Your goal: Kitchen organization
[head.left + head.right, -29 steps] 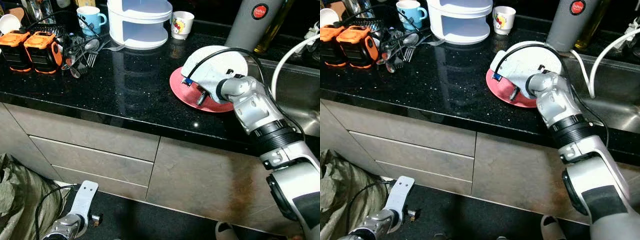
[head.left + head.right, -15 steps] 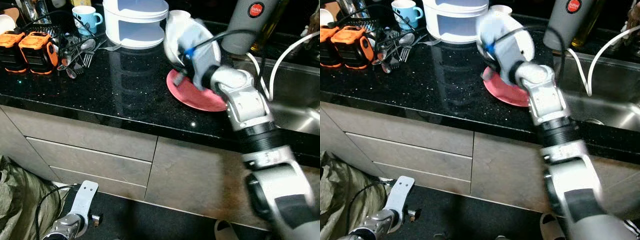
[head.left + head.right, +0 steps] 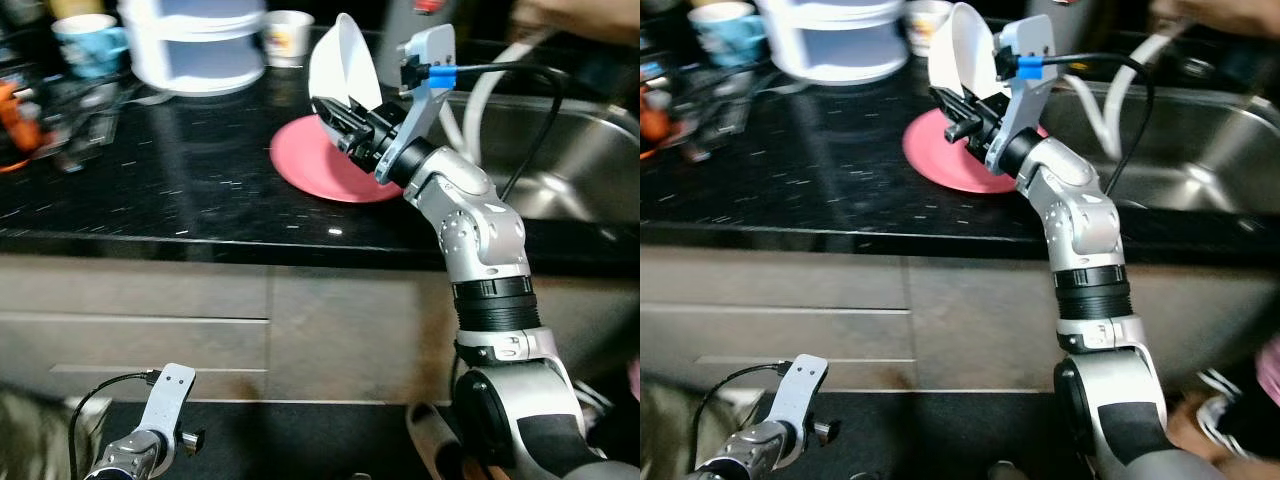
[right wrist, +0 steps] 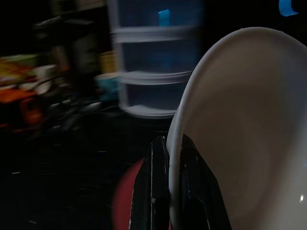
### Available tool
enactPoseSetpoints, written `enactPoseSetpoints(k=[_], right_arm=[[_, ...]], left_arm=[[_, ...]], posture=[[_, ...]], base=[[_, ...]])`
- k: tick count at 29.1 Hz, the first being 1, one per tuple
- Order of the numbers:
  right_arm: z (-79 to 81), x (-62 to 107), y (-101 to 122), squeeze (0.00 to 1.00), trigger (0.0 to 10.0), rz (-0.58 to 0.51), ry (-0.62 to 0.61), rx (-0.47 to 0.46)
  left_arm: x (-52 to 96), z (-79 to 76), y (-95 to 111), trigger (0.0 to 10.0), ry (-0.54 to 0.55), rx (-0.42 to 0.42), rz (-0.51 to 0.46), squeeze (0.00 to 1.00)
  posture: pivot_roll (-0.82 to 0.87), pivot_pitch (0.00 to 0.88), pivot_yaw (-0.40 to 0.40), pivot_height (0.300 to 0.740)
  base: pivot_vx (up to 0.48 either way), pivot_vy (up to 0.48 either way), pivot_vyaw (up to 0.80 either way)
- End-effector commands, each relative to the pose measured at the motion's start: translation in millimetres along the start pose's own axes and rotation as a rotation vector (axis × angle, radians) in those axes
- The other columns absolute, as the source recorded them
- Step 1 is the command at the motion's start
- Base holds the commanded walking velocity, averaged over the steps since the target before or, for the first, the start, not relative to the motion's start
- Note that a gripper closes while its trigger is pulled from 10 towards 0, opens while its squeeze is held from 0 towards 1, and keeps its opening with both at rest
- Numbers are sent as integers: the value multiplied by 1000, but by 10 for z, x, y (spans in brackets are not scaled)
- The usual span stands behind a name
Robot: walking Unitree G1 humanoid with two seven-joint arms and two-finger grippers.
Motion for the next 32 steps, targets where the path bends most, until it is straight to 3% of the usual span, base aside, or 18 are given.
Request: enactPoseSetpoints(k=[1,2,3,8,14,21,23,28,32], right_arm=[[-5,31,72,0,392,-35,-6,2],[-10,33,81,0,4824,-39,-11,11],[-24,33,85,0,10000,-40,-24,19],[-89,23,66,0,10000,-35,-80,64],[-109,-115,-167,0,10000,69,-136,271],[-251,-267,-228,0,10000,140,-258,461],[-251,-267,-228,0,10000,140,-258,461],[-400,-314,-239,0,10000,192,-350,563],[-457,-305,-280,0,10000,224,-359,566]], left_arm=[[-10,-64,-37,10000,-17,1,13,0],[-11,-65,-36,10000,-17,2,12,0],[-11,-66,-34,10000,-16,3,12,0],[-12,-66,-30,10000,-15,6,10,0],[-13,-67,-25,10000,-16,5,9,0],[-16,-83,-25,10000,-19,10,6,0],[-16,-83,-25,10000,-19,10,6,0],[-17,-95,-27,10000,-24,12,2,0],[-16,-104,-36,10000,-27,16,-1,0]], posture=[[35,114,-41,740],[35,114,-41,740],[36,114,-43,740],[36,115,-45,740],[37,120,-45,740],[39,136,-58,740],[39,136,-58,740],[37,163,-62,740],[36,181,-64,740]], base=[[0,0,-800],[0,0,-800],[0,0,-575],[0,0,-115],[0,0,0],[0,0,0],[0,0,0],[0,0,0],[0,0,-647]])
Point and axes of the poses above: a point about 5 cm out from each wrist's last joint towards the gripper, its own x axis pointing back from the gripper into the wrist, its own y axis along the axis of the wrist's last joint, z = x × y, the point moved 3 cm from there along -x, pointing out of the wrist towards the gripper, and after that the axes turned 11 degrees about -x, right-handed, at the moved point
